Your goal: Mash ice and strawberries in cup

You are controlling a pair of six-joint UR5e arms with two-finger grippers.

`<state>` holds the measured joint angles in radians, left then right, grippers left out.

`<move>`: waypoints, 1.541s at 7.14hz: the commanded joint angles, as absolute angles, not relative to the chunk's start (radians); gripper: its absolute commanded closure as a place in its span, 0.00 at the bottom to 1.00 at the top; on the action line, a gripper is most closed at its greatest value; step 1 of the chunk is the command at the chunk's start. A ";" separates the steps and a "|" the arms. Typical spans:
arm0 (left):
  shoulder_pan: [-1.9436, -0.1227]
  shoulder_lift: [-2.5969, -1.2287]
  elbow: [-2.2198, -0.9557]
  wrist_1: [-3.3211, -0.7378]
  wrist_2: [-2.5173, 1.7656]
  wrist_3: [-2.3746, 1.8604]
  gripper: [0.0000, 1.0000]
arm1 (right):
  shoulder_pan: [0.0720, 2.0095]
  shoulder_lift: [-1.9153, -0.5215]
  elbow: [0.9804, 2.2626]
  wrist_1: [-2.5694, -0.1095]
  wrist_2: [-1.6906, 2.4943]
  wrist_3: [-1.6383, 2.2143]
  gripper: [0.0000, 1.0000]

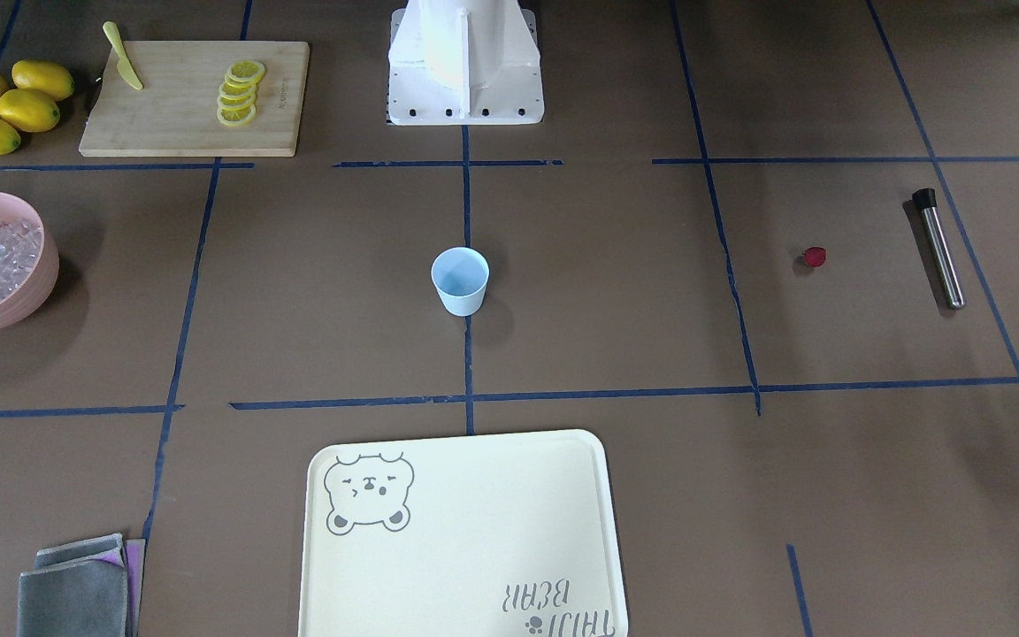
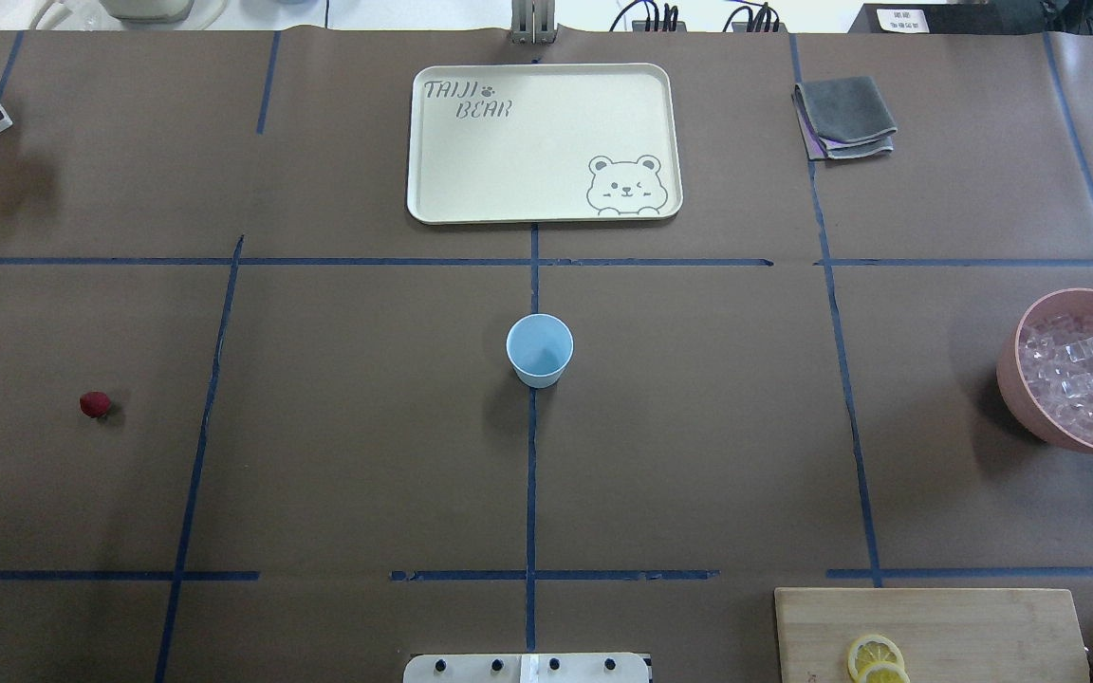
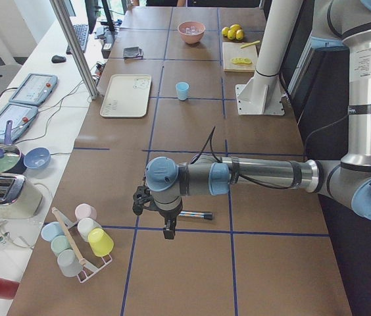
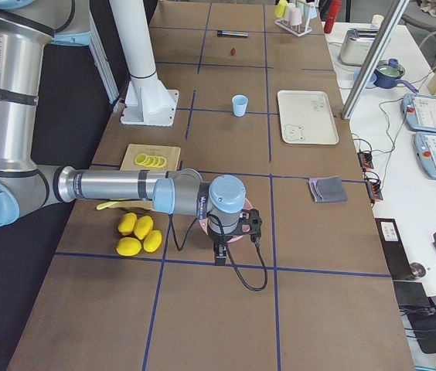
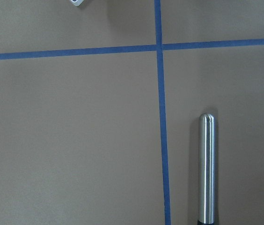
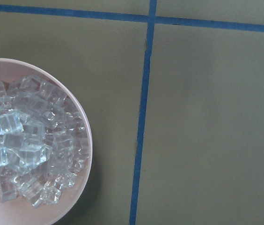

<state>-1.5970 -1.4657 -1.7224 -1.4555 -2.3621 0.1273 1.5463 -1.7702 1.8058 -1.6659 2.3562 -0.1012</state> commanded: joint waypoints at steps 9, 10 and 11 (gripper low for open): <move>-1.591 -1.453 -1.724 -1.474 -2.362 0.129 0.00 | 1.545 -1.766 1.802 -1.658 2.377 -0.091 0.00; -1.591 -1.453 -1.732 -1.474 -2.370 0.132 0.00 | 1.545 -1.764 1.802 -1.658 2.408 -0.089 0.00; -1.591 -1.451 -1.733 -1.474 -2.370 0.132 0.00 | 1.530 -1.763 1.812 -1.645 2.416 -0.092 0.00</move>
<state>-1.5905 -1.4533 -1.7295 -1.4736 -2.3668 0.1308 1.5400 -1.7645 1.8056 -1.6543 2.3978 -0.0905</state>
